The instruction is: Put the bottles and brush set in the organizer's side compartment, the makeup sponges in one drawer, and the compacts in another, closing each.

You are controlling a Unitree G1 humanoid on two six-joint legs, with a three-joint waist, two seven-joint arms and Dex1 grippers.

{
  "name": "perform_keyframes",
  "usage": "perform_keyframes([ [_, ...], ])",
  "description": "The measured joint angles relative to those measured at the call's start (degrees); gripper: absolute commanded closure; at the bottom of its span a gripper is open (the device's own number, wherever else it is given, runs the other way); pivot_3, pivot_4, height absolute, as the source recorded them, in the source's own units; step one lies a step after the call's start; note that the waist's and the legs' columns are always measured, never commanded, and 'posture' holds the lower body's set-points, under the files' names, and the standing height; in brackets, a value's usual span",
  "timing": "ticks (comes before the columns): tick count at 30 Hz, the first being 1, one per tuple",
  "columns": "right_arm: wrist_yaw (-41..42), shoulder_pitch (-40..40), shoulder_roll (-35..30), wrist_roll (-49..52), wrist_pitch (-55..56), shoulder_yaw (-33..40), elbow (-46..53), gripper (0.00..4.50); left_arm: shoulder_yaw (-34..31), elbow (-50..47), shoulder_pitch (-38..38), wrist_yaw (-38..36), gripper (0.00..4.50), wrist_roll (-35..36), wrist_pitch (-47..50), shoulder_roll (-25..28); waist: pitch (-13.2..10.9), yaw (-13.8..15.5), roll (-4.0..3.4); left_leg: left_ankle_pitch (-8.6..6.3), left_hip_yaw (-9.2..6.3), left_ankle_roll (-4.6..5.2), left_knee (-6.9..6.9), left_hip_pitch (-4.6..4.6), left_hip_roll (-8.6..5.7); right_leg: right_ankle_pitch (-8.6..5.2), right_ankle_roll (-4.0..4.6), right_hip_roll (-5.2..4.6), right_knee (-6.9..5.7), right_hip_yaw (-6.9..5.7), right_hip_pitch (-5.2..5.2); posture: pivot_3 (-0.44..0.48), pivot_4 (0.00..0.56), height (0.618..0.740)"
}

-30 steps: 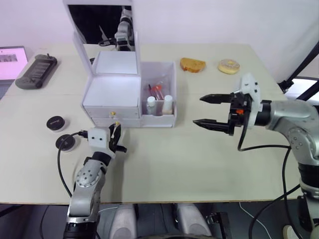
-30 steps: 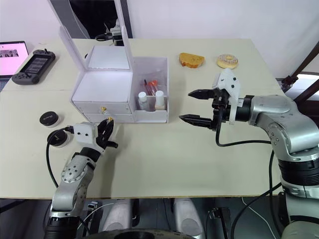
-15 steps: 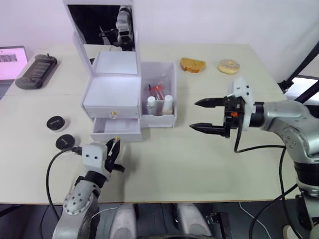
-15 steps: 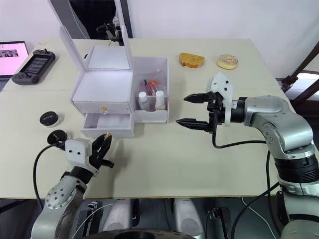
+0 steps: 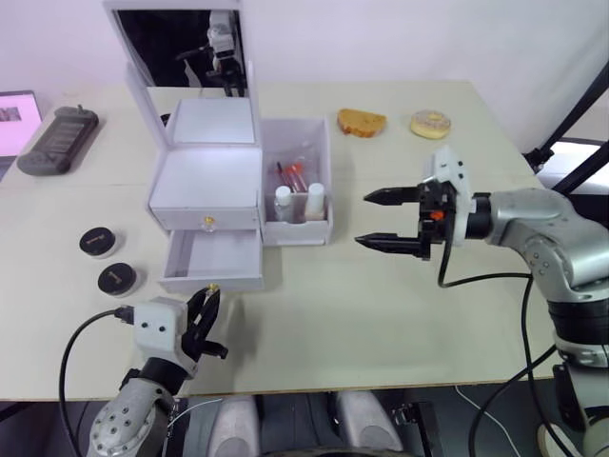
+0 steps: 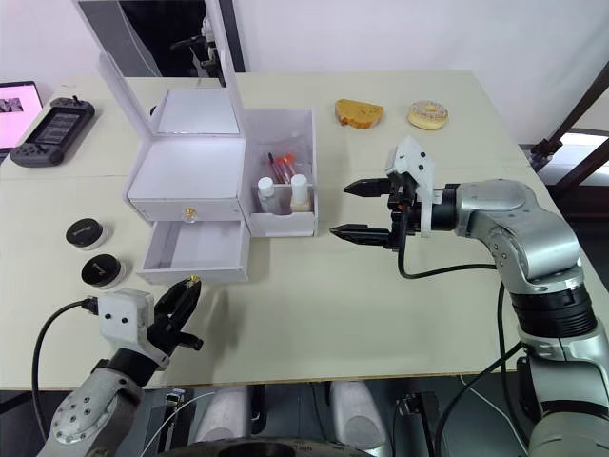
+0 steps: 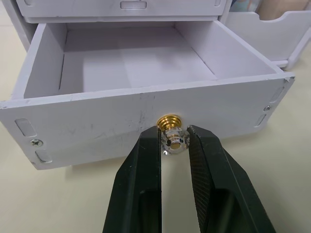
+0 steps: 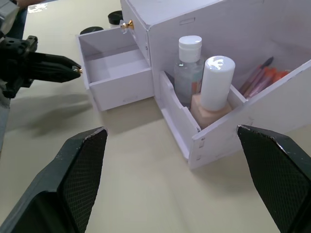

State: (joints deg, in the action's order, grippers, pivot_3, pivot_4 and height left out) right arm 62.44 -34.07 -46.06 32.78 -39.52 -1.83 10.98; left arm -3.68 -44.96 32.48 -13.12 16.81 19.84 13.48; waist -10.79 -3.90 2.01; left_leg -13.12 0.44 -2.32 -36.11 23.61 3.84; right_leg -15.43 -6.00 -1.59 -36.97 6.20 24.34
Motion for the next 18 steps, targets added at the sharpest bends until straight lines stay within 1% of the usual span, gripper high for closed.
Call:
perform_keyframes([
  [6,0.09,-0.02,0.07,-0.51,0.09,-0.04,-0.10,0.00,-1.28,0.73,0.56,-1.66,4.22,1.38,-0.51,0.55,0.00,-0.07,0.00,0.00,0.00,-0.01,-0.12,-0.01,0.00,0.06,0.09,-0.02,-0.03,0.00,-0.01,0.000,0.150,0.740],
  [8,0.09,-0.02,0.07,-0.56,0.18,-0.04,-0.11,0.00,-1.75,1.80,0.56,-2.27,3.17,1.77,-1.09,0.54,0.00,-0.07,0.00,0.00,0.00,-0.01,-0.13,-0.01,0.00,0.07,0.10,-0.02,-0.04,0.00,-0.01,0.000,0.150,0.740],
  [9,0.11,-0.02,0.07,-0.57,0.28,-0.04,-0.12,0.00,-1.74,2.33,0.75,-2.99,2.84,2.18,-1.40,0.55,0.00,-0.07,0.00,0.00,0.00,-0.01,-0.13,-0.01,0.00,0.07,0.10,-0.02,-0.04,0.00,-0.01,0.000,0.150,0.740],
  [13,0.48,-0.20,0.07,-0.60,0.78,-0.02,-1.09,0.00,-2.44,3.61,2.29,-5.48,0.71,4.17,-3.24,0.48,0.00,-0.11,0.00,0.00,0.00,-0.01,-0.11,-0.01,0.00,0.06,0.10,-0.01,-0.04,0.00,0.01,0.000,0.150,0.740],
  [14,0.62,-0.23,0.05,-0.62,0.90,0.07,-1.46,0.00,-2.94,3.62,3.04,-6.02,0.24,4.75,-3.96,0.50,0.00,-0.16,0.00,0.00,0.00,-0.01,-0.10,-0.01,0.00,0.07,0.10,-0.02,-0.04,0.00,0.02,0.000,0.150,0.740],
  [15,0.86,-0.24,0.01,-0.62,1.05,0.15,-1.87,0.00,-3.64,3.62,3.90,-6.78,0.11,5.25,-4.79,0.55,0.00,-0.20,0.00,0.00,0.00,-0.01,-0.10,-0.01,0.00,0.07,0.10,-0.02,-0.04,0.00,0.02,0.000,0.150,0.740],
  [18,1.91,-0.47,-0.16,-0.60,1.65,0.43,-3.42,0.00,-7.17,3.56,7.47,-9.60,0.11,7.68,-7.82,0.90,0.00,-0.23,0.00,0.00,0.01,-0.01,-0.10,-0.02,0.00,0.06,0.10,-0.02,-0.05,0.01,0.04,0.000,0.150,0.740],
])
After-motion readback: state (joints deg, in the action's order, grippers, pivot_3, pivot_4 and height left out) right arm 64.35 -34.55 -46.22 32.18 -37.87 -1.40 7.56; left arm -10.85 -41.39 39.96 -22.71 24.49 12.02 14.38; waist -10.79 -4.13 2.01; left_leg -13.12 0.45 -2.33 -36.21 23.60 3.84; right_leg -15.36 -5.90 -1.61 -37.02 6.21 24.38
